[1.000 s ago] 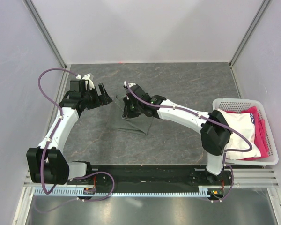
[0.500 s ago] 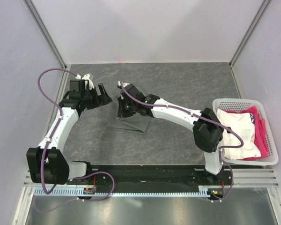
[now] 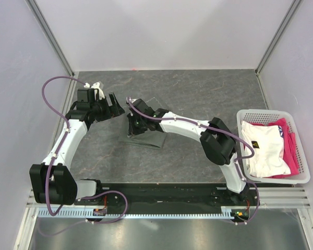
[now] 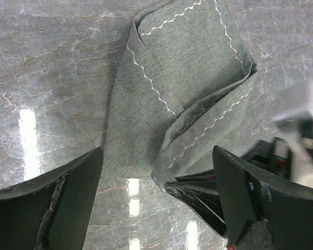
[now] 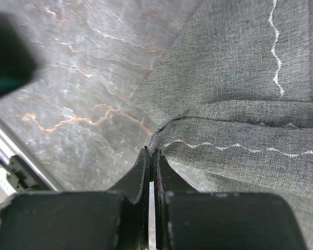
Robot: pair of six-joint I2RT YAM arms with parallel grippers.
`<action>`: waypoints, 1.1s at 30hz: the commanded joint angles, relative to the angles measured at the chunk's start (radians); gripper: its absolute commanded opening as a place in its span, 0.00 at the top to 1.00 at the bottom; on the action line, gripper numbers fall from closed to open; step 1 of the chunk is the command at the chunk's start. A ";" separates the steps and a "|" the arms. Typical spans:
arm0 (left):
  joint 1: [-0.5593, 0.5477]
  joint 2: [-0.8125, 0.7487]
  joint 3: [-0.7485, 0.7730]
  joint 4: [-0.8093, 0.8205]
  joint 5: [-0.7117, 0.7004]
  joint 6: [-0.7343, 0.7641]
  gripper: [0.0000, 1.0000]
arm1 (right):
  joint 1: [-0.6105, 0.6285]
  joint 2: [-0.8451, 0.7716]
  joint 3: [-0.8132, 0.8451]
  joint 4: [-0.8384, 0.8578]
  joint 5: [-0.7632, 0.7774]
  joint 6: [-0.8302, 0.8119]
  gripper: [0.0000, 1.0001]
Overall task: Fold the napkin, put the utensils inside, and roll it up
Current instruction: Fold the napkin
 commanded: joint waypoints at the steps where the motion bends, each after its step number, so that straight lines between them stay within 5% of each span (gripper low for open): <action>1: 0.005 -0.008 -0.004 0.023 0.023 0.020 0.07 | 0.007 0.044 0.057 0.044 -0.017 -0.015 1.00; 10: 0.006 -0.001 -0.005 0.025 0.023 0.020 0.07 | 0.007 0.094 0.093 0.050 -0.049 -0.020 0.93; 16: 0.006 -0.008 -0.011 0.023 0.003 0.020 0.07 | 0.007 0.061 0.091 0.049 -0.043 -0.041 0.43; 19: 0.008 -0.014 -0.016 0.025 -0.019 0.020 0.07 | 0.007 0.004 0.061 0.050 -0.019 -0.068 0.32; 33: 0.005 -0.007 -0.099 0.034 -0.043 -0.046 0.11 | -0.113 -0.356 -0.359 0.043 0.069 -0.072 0.25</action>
